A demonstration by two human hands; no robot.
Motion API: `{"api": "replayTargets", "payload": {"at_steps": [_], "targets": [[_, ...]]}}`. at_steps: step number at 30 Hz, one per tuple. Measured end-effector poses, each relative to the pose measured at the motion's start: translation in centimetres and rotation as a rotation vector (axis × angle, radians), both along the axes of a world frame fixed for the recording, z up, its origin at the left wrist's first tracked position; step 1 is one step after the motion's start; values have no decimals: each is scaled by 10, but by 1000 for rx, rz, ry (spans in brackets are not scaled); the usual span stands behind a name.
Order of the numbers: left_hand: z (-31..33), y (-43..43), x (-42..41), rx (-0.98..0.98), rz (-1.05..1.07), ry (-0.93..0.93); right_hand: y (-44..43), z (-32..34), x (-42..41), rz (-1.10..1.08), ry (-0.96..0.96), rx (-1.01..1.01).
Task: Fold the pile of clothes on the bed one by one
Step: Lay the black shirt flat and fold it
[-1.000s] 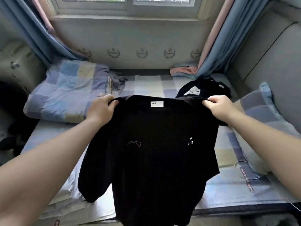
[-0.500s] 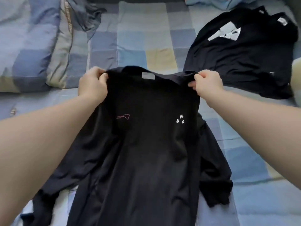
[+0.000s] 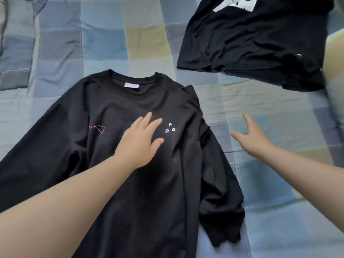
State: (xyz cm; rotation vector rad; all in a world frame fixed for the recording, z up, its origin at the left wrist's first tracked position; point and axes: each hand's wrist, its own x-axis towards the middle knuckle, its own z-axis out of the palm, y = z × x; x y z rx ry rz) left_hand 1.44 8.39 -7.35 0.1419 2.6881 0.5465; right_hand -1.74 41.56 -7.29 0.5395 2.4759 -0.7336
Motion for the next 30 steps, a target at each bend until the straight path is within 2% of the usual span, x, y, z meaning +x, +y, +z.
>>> {"api": "replayTargets", "payload": {"at_steps": [4, 8, 12, 14, 16, 20, 22, 24, 27, 29, 30], "targets": [[-20, 61, -5, -44, -117, 7, 28, -20, 11, -37, -114, -36], [-41, 105, -3, -99, -88, -80, 10, -37, 21, -165, -234, -291], [-48, 108, 2, -133, -56, -85, -7, -53, 35, 33, -241, -157], [-46, 108, 3, -147, -56, -98, -2, -50, 35, 6, -221, -180], [-44, 109, 4, -165, -45, -121, 13, -36, 28, -129, -107, -194], [-40, 116, 0, -215, -20, -199, 85, -7, 7, -314, 278, 59], [-39, 125, -3, -256, 4, -223, 120, 5, 2, -389, 403, 63], [-36, 139, -4, -308, 14, -170, 140, 11, 2, -385, 350, -81], [-32, 169, -6, -237, -16, -46, 159, 14, 4, -231, 53, -319], [-31, 186, -10, -148, -34, -32, 172, 18, 4, -94, -78, -239], [-32, 195, -12, -118, -30, -51, 181, 21, 3, -69, -75, -156]]}}
